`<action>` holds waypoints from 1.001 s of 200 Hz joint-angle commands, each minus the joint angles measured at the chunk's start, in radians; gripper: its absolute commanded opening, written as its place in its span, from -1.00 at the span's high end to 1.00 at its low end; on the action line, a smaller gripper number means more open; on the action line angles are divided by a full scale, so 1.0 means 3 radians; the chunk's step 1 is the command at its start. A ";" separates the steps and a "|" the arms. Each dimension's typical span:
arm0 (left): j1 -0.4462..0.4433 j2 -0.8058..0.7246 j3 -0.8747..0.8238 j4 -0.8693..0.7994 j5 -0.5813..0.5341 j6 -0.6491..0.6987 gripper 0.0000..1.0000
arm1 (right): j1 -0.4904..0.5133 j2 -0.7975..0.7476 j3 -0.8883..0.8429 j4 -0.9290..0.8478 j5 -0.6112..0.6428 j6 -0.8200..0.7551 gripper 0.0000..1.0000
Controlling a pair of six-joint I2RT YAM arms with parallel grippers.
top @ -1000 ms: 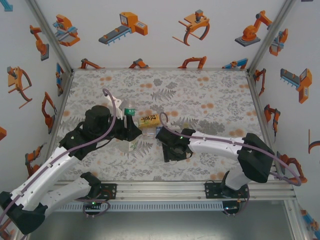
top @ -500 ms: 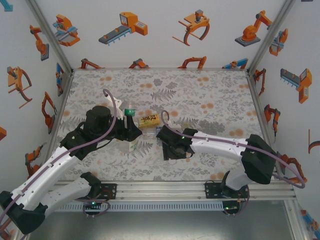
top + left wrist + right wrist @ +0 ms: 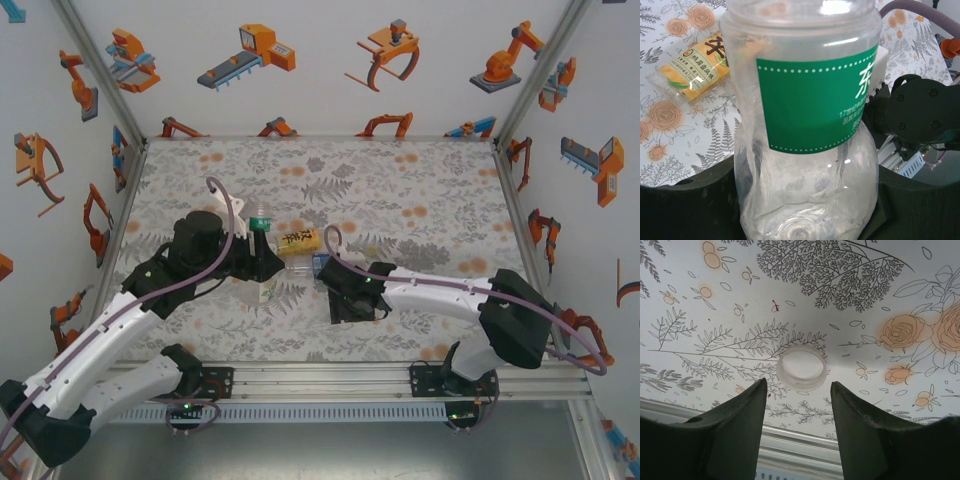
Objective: Screw on the bottle caps
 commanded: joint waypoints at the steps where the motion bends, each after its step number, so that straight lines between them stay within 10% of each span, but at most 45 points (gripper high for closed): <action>1: 0.0000 0.0013 0.0018 0.0100 -0.0023 -0.0034 1.00 | -0.0037 -0.0135 -0.0093 0.0058 0.0082 0.0064 -0.01; 200: 0.0000 -0.0112 -0.0142 0.0103 -0.0118 -0.0012 1.00 | -0.0073 0.0131 0.0014 0.0174 -0.0028 -0.0025 0.09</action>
